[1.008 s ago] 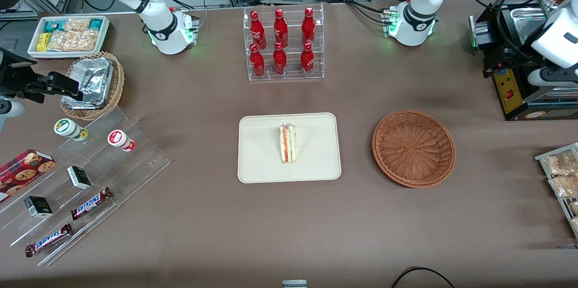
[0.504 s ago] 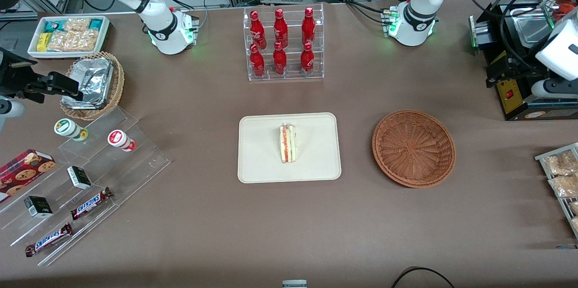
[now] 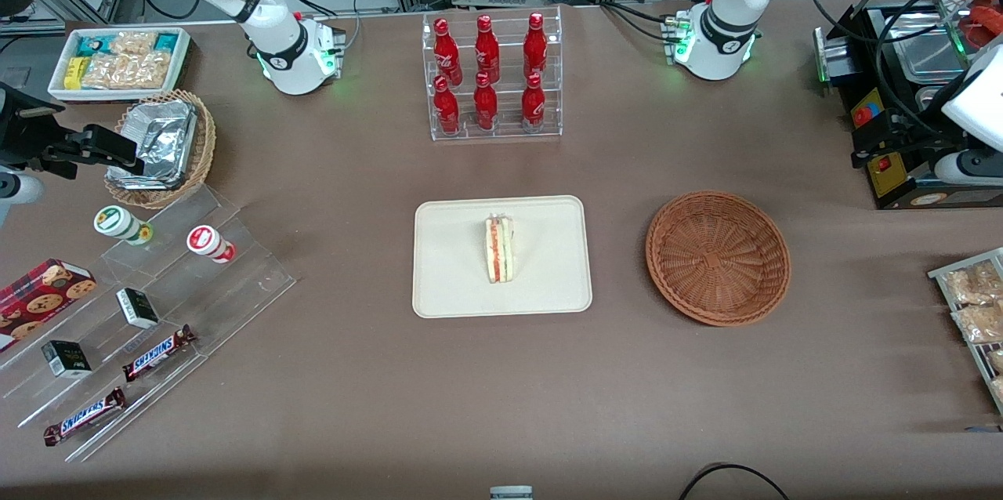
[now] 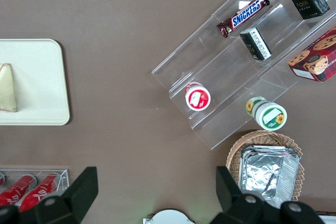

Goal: Place sandwich from basket to tray

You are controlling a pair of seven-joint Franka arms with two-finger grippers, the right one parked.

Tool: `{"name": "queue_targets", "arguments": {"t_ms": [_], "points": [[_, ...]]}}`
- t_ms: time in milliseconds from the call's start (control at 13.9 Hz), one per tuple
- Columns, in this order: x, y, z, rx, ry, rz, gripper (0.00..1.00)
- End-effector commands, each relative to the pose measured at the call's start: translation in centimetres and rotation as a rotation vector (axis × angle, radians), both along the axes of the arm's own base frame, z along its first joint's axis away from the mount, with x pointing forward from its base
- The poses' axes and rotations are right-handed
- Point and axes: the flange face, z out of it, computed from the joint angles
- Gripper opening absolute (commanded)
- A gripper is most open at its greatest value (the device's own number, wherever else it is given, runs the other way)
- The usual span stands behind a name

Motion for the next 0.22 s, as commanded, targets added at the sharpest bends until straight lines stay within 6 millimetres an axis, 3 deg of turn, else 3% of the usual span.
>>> {"name": "queue_targets", "arguments": {"t_ms": [0,144], "points": [[-0.23,0.47,0.28,0.002,0.020,0.003,0.99],[-0.21,0.35,0.25,0.000,0.021,0.010,1.00]]}}
